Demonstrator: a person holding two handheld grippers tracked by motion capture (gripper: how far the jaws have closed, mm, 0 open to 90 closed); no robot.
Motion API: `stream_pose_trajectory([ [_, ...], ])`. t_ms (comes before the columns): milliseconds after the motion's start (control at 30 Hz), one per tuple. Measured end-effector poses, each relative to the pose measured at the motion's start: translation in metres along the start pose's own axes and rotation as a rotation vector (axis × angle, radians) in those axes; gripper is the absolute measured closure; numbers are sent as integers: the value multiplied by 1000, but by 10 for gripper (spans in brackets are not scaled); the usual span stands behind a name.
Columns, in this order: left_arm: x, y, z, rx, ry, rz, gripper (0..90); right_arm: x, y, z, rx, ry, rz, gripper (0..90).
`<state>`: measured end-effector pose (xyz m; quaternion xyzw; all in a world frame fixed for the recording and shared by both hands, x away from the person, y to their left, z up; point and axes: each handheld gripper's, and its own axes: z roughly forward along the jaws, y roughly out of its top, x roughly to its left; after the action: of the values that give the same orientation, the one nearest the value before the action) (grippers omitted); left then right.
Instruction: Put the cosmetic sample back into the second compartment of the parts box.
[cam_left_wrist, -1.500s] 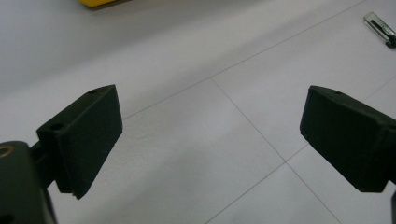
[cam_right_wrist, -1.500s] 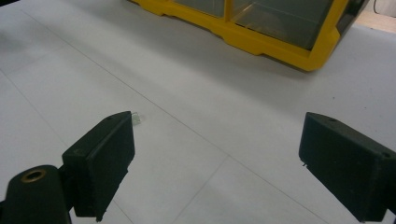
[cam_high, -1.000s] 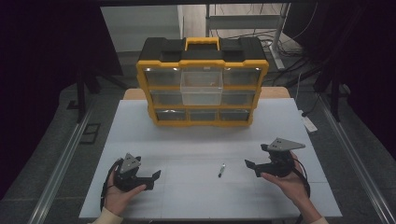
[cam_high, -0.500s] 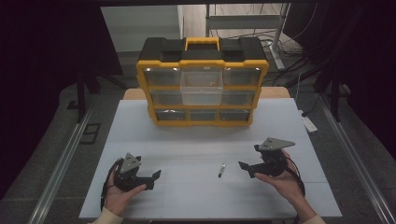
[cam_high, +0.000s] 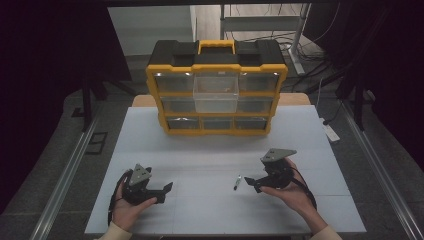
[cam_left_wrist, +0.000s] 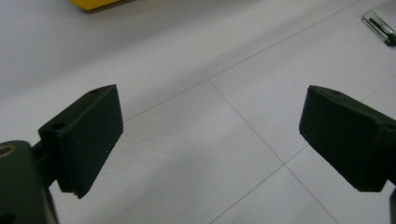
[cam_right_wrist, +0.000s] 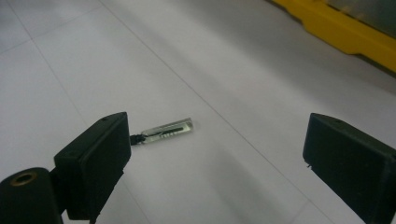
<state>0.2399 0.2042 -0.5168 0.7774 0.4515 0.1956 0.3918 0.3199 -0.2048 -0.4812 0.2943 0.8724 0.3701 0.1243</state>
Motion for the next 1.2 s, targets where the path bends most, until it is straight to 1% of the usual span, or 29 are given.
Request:
stream_pose_trajectory([
  [67,0,0,0,-1,0,1,69,2,2,4,16,4,-9,69],
  [100,0,0,0,-1,0,1,69,3,3,7,18,14,-13,66],
  [133,0,0,0,-1,0,1,69,3,3,7,18,14,-13,66],
  [367,0,0,0,-1,-1,1,69,8,7,21,63,35,-31,50],
  [467,0,0,0,-2,-1,1,69,11,9,26,79,45,-49,46],
  [800,0,0,0,-2,-2,2,69,17,12,36,118,78,-81,38],
  [1033,0,0,-1,-2,-2,3,69,21,12,47,156,102,-117,35],
  [1167,0,0,-1,-2,-2,3,69,22,12,52,179,106,-121,34],
  [1200,0,0,-1,-3,-2,3,69,22,11,53,182,107,-129,34],
])
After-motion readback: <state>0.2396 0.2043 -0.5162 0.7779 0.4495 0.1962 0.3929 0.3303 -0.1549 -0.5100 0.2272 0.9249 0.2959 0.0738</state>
